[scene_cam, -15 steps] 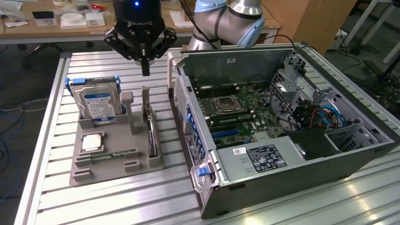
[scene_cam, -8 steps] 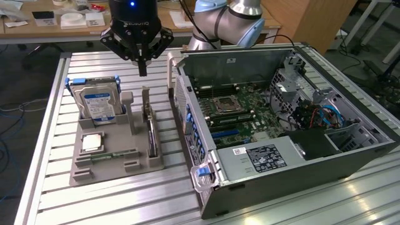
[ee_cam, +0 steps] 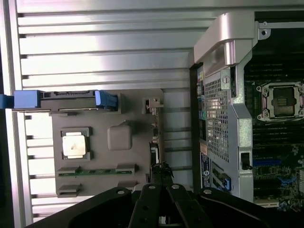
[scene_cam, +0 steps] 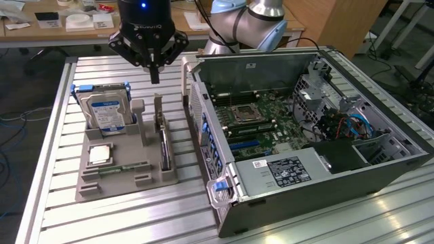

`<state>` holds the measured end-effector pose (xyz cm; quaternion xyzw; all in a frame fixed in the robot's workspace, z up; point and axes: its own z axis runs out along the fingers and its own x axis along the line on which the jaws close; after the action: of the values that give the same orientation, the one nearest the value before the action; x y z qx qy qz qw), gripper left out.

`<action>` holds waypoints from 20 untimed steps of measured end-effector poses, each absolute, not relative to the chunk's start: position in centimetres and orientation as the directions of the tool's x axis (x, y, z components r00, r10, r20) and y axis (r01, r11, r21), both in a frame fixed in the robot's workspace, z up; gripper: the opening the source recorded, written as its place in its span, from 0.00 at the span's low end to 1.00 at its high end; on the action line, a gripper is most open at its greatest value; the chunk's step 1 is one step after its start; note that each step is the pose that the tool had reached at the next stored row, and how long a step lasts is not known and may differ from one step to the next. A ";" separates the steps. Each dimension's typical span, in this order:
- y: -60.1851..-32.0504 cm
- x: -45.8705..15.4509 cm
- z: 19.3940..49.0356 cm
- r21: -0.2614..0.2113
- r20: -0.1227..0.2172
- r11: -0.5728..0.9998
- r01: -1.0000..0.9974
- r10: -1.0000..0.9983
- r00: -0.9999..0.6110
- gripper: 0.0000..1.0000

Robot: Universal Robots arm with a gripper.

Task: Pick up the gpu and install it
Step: 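Reach for the gpu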

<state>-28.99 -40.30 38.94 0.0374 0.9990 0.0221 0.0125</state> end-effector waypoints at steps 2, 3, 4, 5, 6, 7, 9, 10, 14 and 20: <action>-40.6 -29.0 38.9 0.045 -0.023 0.996 0.074 0.075 -0.997 0.11; -40.8 -29.0 38.9 0.045 -0.023 0.996 0.074 0.075 -0.997 0.11; -40.9 -29.0 38.9 0.045 -0.023 0.996 0.074 0.075 -0.997 0.11; -41.1 -29.0 38.9 0.045 -0.023 0.996 0.074 0.075 -0.997 0.11; -41.3 -29.0 38.9 0.045 -0.023 0.996 0.074 0.075 -0.997 0.11; -41.5 -29.0 38.9 0.045 -0.023 0.996 0.074 0.075 -0.997 0.11; -41.8 -29.0 38.9 0.045 -0.023 0.996 0.074 0.075 -0.997 0.11; -42.0 -29.1 38.9 0.045 -0.023 0.996 0.074 0.075 -0.997 0.11; -42.8 -29.1 38.9 0.045 -0.023 0.996 0.074 0.075 -0.997 0.11; -43.7 -29.2 38.9 0.045 -0.023 0.996 0.074 0.075 -0.997 0.11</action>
<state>-29.21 -43.67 38.87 0.0374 0.9990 0.0221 0.0125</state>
